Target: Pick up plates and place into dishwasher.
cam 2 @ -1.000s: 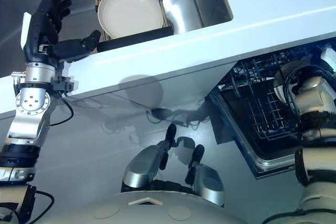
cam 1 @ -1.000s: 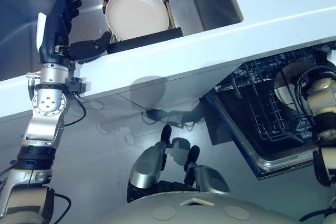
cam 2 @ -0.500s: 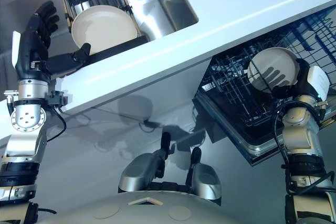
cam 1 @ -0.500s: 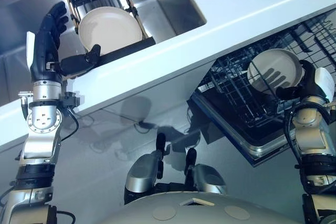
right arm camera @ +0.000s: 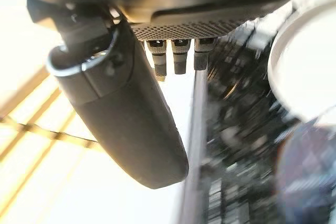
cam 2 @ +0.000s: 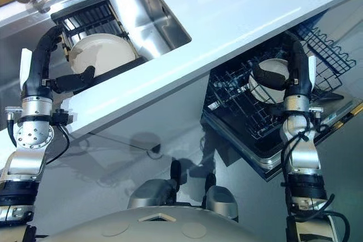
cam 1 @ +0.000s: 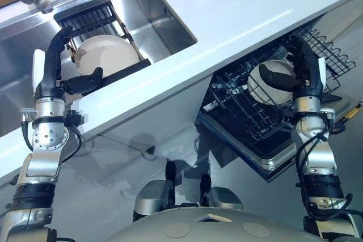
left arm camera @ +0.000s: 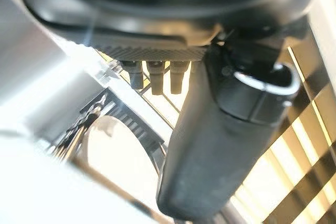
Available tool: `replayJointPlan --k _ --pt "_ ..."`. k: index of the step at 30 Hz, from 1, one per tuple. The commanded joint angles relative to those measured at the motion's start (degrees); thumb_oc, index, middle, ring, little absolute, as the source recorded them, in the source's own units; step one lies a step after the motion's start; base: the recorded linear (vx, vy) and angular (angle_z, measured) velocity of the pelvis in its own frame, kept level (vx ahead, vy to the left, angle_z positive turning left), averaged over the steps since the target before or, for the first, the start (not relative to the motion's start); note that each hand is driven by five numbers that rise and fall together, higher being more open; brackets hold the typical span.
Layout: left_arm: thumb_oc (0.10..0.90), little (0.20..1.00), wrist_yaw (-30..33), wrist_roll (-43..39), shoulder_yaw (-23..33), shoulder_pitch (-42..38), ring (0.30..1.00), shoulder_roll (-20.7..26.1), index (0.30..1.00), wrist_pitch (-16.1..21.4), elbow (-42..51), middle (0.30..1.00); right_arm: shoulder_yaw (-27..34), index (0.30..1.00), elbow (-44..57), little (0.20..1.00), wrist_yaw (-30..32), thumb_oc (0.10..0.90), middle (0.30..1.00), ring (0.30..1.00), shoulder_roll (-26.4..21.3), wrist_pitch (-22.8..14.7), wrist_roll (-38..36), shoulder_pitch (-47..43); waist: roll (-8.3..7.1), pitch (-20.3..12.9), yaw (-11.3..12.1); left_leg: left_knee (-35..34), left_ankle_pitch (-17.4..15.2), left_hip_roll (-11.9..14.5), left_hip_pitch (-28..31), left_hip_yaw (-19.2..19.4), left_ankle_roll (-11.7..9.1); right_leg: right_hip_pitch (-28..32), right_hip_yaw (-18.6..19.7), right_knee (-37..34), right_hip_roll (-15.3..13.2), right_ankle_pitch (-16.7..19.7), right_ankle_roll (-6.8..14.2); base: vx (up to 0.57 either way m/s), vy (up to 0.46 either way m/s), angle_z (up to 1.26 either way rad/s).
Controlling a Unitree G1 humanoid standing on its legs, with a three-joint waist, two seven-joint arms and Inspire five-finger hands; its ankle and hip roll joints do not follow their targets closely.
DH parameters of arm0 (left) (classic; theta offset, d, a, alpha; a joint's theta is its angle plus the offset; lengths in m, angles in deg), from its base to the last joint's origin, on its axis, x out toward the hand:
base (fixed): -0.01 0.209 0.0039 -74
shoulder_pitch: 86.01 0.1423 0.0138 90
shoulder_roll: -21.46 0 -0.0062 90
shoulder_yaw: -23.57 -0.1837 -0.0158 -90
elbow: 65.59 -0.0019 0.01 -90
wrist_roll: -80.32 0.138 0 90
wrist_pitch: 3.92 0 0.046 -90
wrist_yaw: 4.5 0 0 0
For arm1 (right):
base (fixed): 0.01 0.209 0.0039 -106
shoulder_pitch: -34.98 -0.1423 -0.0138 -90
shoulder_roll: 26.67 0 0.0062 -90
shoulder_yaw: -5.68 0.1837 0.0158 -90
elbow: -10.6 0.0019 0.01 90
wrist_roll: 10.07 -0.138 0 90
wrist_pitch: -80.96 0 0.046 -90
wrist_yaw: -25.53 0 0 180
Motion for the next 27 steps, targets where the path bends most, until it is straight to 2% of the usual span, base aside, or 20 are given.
replayJointPlan --k 1,3,4,6,8,12,16,22,27 --pt "0.8 0.9 3.7 3.6 4.7 -4.1 0.9 6.4 0.9 0.7 -3.5 0.9 0.4 0.9 5.7 0.9 -8.2 0.8 0.9 0.9 -3.0 -7.1 -8.1 -1.0 2.62 -7.4 -2.6 2.9 -11.4 -1.6 4.3 1.7 -0.1 -3.8 -1.7 4.5 1.7 -2.6 2.8 -0.06 0.051 -0.2" --pt "0.8 0.9 3.0 4.3 4.5 -4.8 0.9 8.6 0.9 -0.6 -6.1 0.9 -0.8 0.9 5.3 0.9 -15.8 0.8 0.9 0.9 -2.7 -4.3 -11.8 -0.6 2.81 -7.6 -3.2 3.2 -11.6 -1.7 4.3 2.3 0.0 -3.7 -1.4 4.2 1.5 -2.4 3.0 -0.05 0.053 -0.22" --pt "0.8 0.9 2.4 4.4 4.4 -5.6 0.9 10.6 0.9 -1.9 -8.3 0.9 -2.0 0.9 5.2 0.9 -21.8 0.8 0.9 0.9 -2.6 -1.1 -14.3 -0.2 2.99 -7.8 -3.7 3.2 -11.4 -1.7 4.2 2.7 0.1 -3.8 -1.0 4.2 1.5 -2.2 3.1 -0.04 0.048 -0.21" --pt "0.8 0.9 1.6 4.3 4.2 -6.2 0.9 11.7 0.9 -2.5 -9.8 0.9 -2.8 0.9 4.6 0.9 -25.1 0.8 0.9 0.9 -2.4 0.6 -15.5 0.1 3.02 -8.0 -4.0 3.0 -11.3 -1.7 4.2 3.0 0.1 -3.9 -0.8 4.2 1.5 -2.1 3.2 -0.03 0.046 -0.18" --pt "0.8 0.9 0.4 3.1 3.3 -8.1 0.9 14.5 0.9 -3.3 -13.5 0.9 -5.2 0.9 3.6 0.9 -31.5 0.8 0.9 0.9 -3.0 4.7 -16.4 0.6 3.24 -8.3 -4.5 2.6 -11.1 -1.8 4.2 3.5 0.1 -4.1 -0.5 4.2 1.4 -2.0 3.4 -0.03 0.06 -0.24" --pt "0.8 0.9 -1.3 2.1 0.8 -11.4 0.9 18.2 0.9 -5.0 -17.4 0.9 -9.4 0.9 2.2 0.9 -40.1 0.8 0.9 0.9 -4.1 9.0 -15.2 2.1 3.39 -8.3 -5.4 2.6 -10.9 -1.9 4.1 4.4 0.2 -4.6 -0.2 4.4 1.1 -1.6 3.9 -0.01 0.064 -0.16" --pt "0.8 0.9 -3.1 2.0 -2.6 -15.1 0.9 21.9 0.9 -7.0 -21.1 0.9 -13.7 0.9 -0.3 0.9 -40.3 0.8 0.9 0.9 -4.2 11.3 -16.3 3.5 3.7 -7.9 -5.9 2.9 -11.0 -2.1 4.0 5.1 0.5 -5.2 0.0 4.9 0.7 -1.3 4.4 0.0 0.063 -0.09" --pt "0.8 0.9 -8.3 2.1 -7.0 -19.4 0.9 25.5 0.9 -12.2 -25.6 0.9 -18.5 0.9 -0.2 0.9 -39.9 0.8 0.9 0.9 -4.4 10.7 -12.6 5.0 4.12 -6.6 -6.4 3.6 -11.2 -2.6 3.3 5.6 1.2 -7.0 0.3 6.6 0.0 -0.6 5.3 0.01 0.083 -0.12" --pt "0.8 0.9 -11.2 -0.6 -8.3 -21.7 0.9 27.9 0.9 -12.8 -30.2 0.9 -21.4 0.9 1.0 0.9 -38.9 0.8 0.9 0.9 -5.5 11.5 -11.0 5.6 4.34 -4.6 -6.8 4.3 -11.6 -3.0 2.4 6.7 1.7 -9.6 -0.3 8.2 -1.1 0.7 6.3 0.01 0.119 -0.26"
